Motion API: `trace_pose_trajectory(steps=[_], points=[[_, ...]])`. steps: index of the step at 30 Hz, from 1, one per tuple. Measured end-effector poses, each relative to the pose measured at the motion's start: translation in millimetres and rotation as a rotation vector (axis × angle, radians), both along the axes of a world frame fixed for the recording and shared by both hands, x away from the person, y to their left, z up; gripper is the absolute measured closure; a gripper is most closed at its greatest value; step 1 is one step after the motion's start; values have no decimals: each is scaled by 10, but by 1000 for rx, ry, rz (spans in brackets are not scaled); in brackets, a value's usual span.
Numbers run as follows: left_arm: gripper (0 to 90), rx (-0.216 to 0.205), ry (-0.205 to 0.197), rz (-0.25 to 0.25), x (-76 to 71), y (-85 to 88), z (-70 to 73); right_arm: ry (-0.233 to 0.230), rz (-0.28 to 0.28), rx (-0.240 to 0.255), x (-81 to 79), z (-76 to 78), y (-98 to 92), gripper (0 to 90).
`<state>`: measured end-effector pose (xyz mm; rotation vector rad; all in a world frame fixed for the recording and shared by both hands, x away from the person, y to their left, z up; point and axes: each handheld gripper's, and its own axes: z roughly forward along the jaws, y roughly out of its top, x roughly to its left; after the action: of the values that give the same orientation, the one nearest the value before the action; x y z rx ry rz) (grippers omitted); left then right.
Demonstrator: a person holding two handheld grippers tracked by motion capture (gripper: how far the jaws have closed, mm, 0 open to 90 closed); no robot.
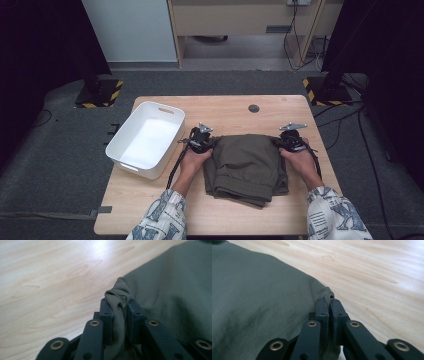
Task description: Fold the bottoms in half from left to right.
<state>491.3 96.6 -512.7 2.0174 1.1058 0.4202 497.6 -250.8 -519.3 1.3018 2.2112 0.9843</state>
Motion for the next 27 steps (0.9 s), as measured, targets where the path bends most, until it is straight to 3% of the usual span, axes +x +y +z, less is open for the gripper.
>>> trace_pose_trajectory(steps=[3, 13, 15, 19, 27], points=[[789, -44, -22, 18, -3, 36, 92, -11, -2, 49, -18, 67, -69, 877], [803, -83, -89, 18, -15, 41, 429, -92, -7, 107, -51, 341, -193, 882], [804, -77, -100, 7, -20, 40, 487, -105, -12, 116, -50, 388, -187, 881], [804, -107, -117, -1, -37, 79, 577, -131, 0, 140, -60, 490, -159, 877], [807, -123, -156, 29, -52, 178, 679, -155, 7, 132, -55, 610, -121, 880]])
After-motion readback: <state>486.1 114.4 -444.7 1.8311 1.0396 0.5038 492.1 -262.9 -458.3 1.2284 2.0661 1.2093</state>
